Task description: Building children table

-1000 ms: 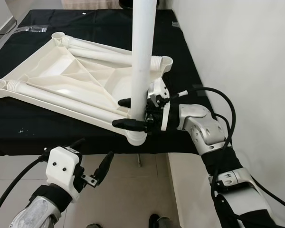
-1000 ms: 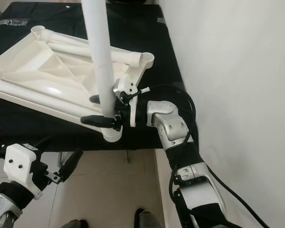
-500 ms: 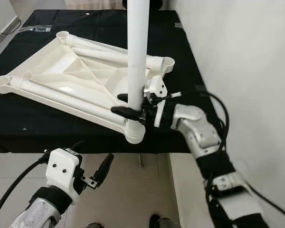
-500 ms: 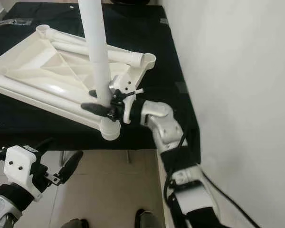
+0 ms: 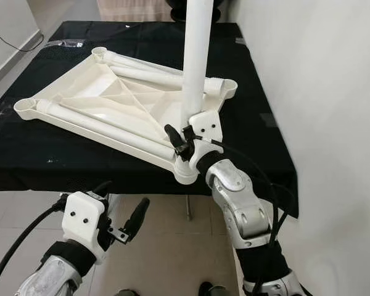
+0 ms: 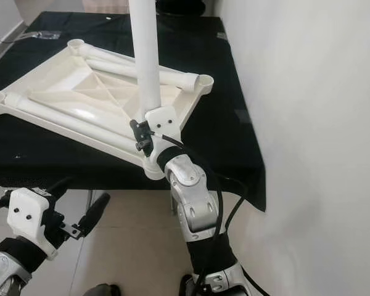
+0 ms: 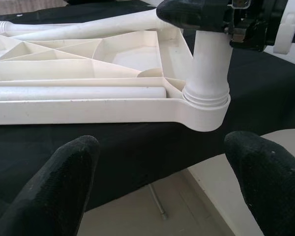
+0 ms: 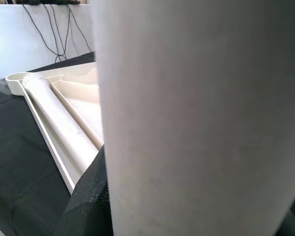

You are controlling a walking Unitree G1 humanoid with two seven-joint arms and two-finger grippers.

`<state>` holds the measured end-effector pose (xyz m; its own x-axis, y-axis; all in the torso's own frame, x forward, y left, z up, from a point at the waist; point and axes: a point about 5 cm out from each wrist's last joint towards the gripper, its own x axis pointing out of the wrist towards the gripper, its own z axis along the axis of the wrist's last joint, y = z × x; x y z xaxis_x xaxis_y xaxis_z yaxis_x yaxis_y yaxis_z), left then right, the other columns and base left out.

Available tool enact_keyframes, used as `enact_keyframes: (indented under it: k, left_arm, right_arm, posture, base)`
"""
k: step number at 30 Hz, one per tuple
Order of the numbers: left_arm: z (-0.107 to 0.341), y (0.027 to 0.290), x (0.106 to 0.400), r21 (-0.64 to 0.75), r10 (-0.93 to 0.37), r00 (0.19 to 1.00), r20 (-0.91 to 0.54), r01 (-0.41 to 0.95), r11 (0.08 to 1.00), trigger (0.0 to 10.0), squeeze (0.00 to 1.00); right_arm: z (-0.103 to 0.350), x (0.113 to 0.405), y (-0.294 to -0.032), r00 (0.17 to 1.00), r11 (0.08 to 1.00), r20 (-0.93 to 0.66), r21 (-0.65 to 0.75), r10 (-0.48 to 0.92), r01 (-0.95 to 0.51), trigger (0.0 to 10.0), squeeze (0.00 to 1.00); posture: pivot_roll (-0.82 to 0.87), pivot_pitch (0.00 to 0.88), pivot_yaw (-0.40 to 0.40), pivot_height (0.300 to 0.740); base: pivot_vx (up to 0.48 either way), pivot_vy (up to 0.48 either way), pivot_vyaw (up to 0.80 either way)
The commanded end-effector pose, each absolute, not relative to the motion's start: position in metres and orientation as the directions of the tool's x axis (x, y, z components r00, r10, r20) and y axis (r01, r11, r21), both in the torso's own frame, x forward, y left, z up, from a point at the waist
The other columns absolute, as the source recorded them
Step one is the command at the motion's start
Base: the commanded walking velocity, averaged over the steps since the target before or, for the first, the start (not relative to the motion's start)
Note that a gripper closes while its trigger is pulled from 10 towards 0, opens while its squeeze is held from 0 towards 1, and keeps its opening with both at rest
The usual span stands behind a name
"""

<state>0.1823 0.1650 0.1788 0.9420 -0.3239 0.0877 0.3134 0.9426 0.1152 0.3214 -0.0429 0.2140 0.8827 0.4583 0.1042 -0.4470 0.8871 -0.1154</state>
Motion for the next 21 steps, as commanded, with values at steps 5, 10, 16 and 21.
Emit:
enact_keyframes:
  k: [5, 10, 16, 21]
  left_arm:
    - [0.175, 0.167, 0.181, 0.12, -0.311, 0.947, 0.079, 0.3, 0.946, 10.0, 0.0]
    - [0.175, 0.167, 0.181, 0.122, -0.31, 0.947, 0.078, 0.299, 0.946, 10.0, 0.0]
    - [0.176, 0.166, 0.18, 0.124, -0.311, 0.947, 0.075, 0.3, 0.946, 10.0, 0.0]
    - [0.176, 0.166, 0.179, 0.125, -0.309, 0.948, 0.073, 0.298, 0.946, 10.0, 0.0]
  right_arm:
    - [0.208, 0.324, -0.03, 0.866, 0.867, 0.055, -0.086, 0.497, -0.492, 10.0, 0.0]
    - [0.215, 0.316, -0.021, 0.761, 0.765, 0.088, -0.025, 0.643, -0.643, 10.0, 1.0]
    - [0.227, 0.32, -0.029, 0.492, 0.5, 0.091, -0.12, 0.866, -0.858, 10.0, 0.0]
    - [0.229, 0.326, -0.037, 0.351, 0.35, 0.03, -0.184, 0.936, -0.918, 10.0, 0.0]
  posture:
    - [0.06, 0.194, -0.065, 0.74]
    - [0.06, 0.193, -0.063, 0.74]
    - [0.07, 0.197, -0.062, 0.74]
    - [0.08, 0.201, -0.063, 0.74]
  base:
    - [0.0, 0.0, 0.0]
    - [0.0, 0.0, 0.0]
    - [0.0, 0.0, 0.0]
    - [0.0, 0.0, 0.0]
